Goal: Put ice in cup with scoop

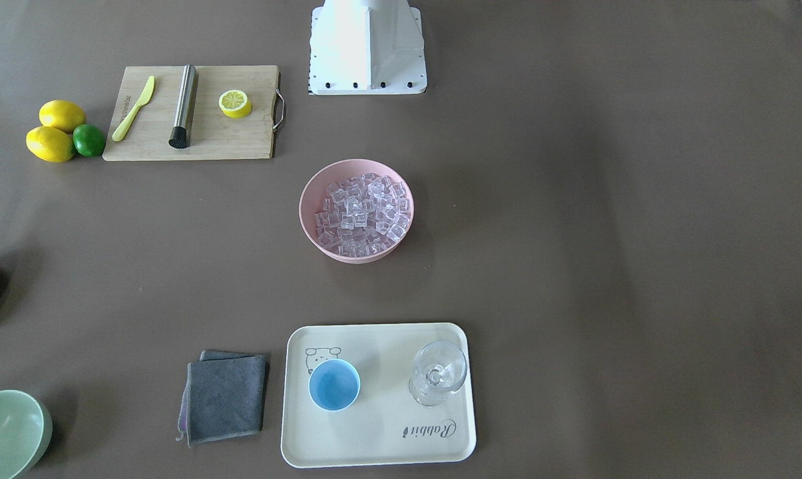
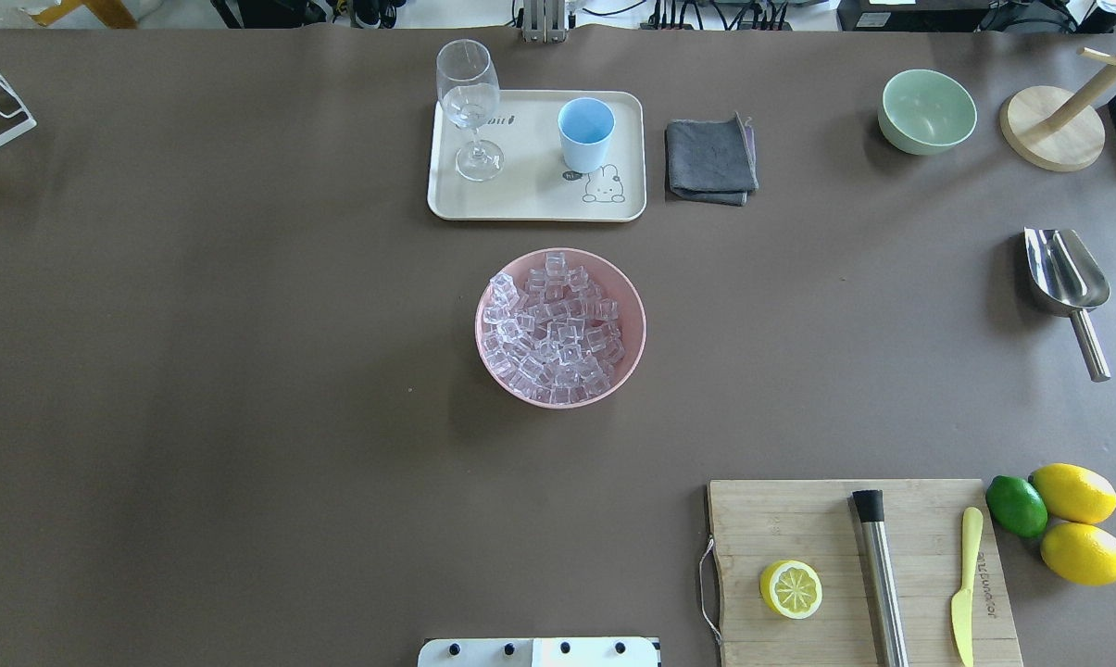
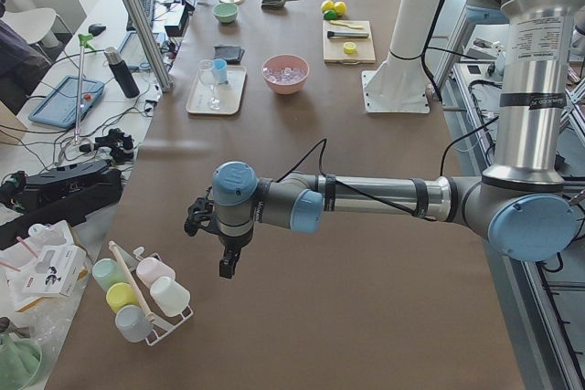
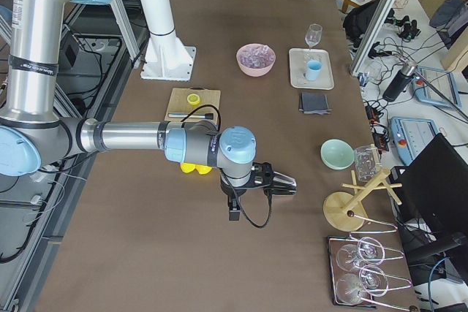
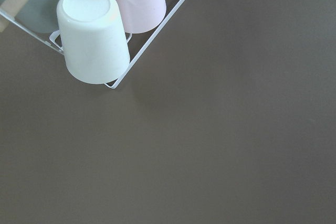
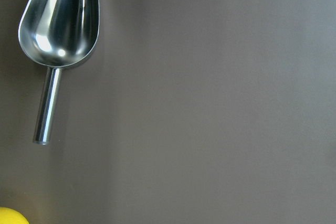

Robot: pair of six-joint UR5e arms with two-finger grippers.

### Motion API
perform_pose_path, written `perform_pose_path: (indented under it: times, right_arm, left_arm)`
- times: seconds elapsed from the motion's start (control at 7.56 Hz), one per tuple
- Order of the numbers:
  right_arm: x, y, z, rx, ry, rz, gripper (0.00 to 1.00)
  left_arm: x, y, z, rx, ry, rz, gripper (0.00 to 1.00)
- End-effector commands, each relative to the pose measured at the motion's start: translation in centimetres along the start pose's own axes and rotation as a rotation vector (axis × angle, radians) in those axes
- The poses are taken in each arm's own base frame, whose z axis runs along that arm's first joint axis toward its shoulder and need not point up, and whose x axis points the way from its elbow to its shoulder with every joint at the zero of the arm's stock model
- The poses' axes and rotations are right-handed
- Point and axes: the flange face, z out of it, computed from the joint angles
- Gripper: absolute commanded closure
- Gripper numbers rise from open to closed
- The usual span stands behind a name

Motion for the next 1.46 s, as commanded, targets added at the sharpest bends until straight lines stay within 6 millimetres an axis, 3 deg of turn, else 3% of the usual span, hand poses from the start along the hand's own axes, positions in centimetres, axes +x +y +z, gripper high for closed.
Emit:
perform_pose_path:
  times: [0.0,0.53,0.79,1.32]
  right_arm:
    - [0.0,0.4,0.5,-0.009,-0.022,0.003,0.0]
    - [-0.4,0.1,0.5,-0.004,-0.039,0.003,0.0]
    - [0.6,0.5,1.6,-0.027,-0.043,0.029,0.0]
    - [0.1,0.5,1.0,-0.015,-0.041,0.041,0.0]
  left_arm:
    - [-0.8,0.1,-1.7,0.017,-0.001,-0.032,0.01]
    - [-0.6,-0.4,-1.5,-0.004,-0.001,-0.045,0.01]
    - [-0.4,-0.9,-1.7,0.0,-0.001,-0.039,0.01]
    - [0.2,-1.4,-2.3,0.013,0.001,-0.027,0.01]
